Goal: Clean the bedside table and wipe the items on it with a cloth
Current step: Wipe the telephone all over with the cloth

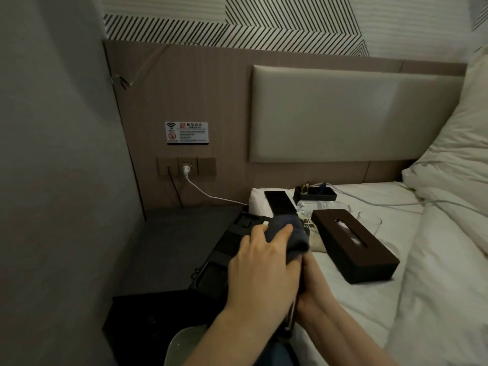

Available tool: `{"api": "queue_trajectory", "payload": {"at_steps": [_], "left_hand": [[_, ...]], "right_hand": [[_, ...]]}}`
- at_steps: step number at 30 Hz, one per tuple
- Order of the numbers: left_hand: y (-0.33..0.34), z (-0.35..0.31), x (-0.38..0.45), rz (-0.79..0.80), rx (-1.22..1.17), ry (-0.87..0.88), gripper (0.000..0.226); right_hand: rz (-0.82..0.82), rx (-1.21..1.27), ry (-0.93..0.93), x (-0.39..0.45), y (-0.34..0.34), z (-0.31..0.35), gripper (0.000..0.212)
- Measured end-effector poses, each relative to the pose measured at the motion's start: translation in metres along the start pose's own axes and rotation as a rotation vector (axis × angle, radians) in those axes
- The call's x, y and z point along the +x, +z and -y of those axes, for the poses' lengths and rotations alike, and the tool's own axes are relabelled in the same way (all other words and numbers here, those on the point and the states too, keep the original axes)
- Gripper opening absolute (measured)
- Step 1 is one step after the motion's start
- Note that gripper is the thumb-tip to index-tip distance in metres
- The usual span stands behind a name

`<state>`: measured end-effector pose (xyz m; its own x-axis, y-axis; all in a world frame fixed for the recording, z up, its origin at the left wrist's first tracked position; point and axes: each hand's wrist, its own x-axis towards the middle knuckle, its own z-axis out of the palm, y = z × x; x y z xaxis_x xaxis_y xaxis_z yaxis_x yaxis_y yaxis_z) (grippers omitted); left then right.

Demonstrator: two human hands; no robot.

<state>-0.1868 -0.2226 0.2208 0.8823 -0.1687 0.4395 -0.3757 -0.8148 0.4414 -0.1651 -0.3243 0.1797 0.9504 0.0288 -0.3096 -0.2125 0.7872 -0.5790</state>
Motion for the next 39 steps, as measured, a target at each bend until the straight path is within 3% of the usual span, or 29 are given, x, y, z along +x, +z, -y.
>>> {"api": "queue_trajectory", "payload": {"at_steps": [2,12,20,25,30,39], "left_hand": [[-0.006,0.005,0.005,0.006,-0.074,-0.035,0.04],[-0.003,0.017,0.015,-0.021,-0.15,-0.127,0.028],[0.006,0.012,0.018,0.053,-0.276,-0.147,0.05],[0.011,0.008,0.022,0.063,-0.32,-0.165,0.052],[0.02,0.003,0.02,0.103,-0.54,-0.24,0.051],[0.018,-0.001,0.015,-0.023,-0.942,-0.449,0.027]], "right_hand": [[0.075,0.069,0.07,0.002,0.001,0.0,0.05],[0.068,-0.017,0.126,0.002,0.003,-0.002,0.056],[0.168,0.008,0.112,-0.001,0.0,0.001,0.055],[0.19,-0.02,0.104,-0.003,0.002,0.005,0.047],[0.192,-0.043,0.062,-0.002,0.0,0.005,0.037],[0.138,-0.087,0.053,-0.004,-0.004,0.006,0.037]]}}
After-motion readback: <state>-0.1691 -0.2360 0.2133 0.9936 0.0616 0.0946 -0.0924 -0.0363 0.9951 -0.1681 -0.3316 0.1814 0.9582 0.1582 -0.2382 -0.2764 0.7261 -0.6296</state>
